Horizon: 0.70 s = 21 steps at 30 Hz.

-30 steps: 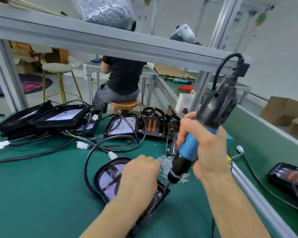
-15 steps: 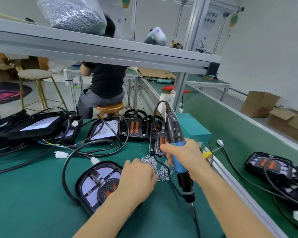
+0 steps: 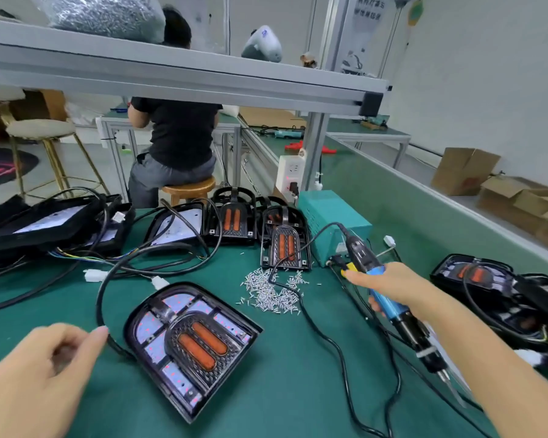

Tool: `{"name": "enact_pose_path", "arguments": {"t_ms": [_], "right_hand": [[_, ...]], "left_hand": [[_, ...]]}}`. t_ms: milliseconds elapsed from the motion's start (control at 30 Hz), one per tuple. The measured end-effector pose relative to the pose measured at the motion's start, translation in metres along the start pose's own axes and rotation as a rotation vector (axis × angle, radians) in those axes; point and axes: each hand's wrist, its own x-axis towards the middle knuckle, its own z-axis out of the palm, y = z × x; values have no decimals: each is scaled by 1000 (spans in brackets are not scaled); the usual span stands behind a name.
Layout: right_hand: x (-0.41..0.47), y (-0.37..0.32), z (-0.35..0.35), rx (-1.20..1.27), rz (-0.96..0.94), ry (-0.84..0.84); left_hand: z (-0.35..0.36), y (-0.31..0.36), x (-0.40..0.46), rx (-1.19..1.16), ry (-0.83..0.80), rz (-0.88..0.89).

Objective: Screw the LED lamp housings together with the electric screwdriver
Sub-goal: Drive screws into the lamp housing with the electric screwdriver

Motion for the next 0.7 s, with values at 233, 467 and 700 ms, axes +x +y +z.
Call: {"name": "enact_pose_path", "arguments": {"t_ms": [233,467,700], "right_hand": [[-14,29,13,-444,37,167],[-20,19,26,-810,30,303],[-22,21,33,-884,32,328]], "left_hand": [[16,1,-15,53,12,-146],[16,79,-32,-91,-125,-232],[23,79,-32,-223,-252,-364]]}}
